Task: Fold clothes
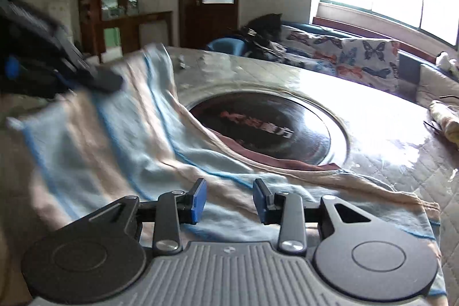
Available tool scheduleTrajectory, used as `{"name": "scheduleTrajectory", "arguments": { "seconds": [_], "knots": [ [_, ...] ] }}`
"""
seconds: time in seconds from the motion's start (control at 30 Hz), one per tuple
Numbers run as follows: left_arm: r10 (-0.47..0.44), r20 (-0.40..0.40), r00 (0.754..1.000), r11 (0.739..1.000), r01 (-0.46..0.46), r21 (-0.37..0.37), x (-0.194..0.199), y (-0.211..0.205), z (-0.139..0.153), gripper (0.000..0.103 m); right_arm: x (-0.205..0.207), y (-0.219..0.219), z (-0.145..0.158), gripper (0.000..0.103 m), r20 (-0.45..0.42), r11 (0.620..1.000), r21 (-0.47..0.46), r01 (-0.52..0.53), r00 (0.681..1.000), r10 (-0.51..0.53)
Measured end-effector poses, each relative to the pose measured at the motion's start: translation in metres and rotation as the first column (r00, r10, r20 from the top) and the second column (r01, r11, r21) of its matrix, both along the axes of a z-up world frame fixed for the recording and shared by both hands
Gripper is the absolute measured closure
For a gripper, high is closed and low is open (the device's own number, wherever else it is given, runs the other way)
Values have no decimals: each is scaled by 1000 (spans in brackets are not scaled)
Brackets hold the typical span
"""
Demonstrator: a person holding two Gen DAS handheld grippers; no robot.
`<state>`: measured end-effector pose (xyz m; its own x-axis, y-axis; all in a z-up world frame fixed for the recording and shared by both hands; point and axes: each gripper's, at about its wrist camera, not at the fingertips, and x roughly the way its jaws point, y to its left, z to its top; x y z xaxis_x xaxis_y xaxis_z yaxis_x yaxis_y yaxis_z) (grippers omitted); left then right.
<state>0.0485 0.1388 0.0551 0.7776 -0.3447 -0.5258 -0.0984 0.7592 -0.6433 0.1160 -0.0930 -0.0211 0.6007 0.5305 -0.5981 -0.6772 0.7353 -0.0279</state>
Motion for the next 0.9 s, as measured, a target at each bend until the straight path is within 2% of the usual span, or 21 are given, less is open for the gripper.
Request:
{"name": "scheduleTrajectory", "arguments": {
  "seconds": [0.07,0.17,0.3,0.47,0.7,0.9],
  "knots": [
    [-18,6,1000,1000,18,-7,3,-8,6,95,7,5,-7,68,-21,1000,-14,4,1000,-4],
    [-54,25,998,998,55,-9,9,-22,18,95,5,-2,-2,68,-23,1000,18,3,1000,-2],
    [-113,51,992,993,114,-12,22,-49,33,95,0,-35,14,68,-29,996,84,36,999,-34],
    [-203,59,977,979,204,-14,47,-96,40,95,-4,-92,33,68,0,982,127,142,990,-143],
    [-313,24,949,948,314,-45,85,-168,23,95,-2,-177,44,67,-14,931,181,318,947,-321],
    [-406,-26,913,913,404,-58,109,-212,-11,93,1,-230,40,68,-54,878,218,426,904,-425]
  ]
}}
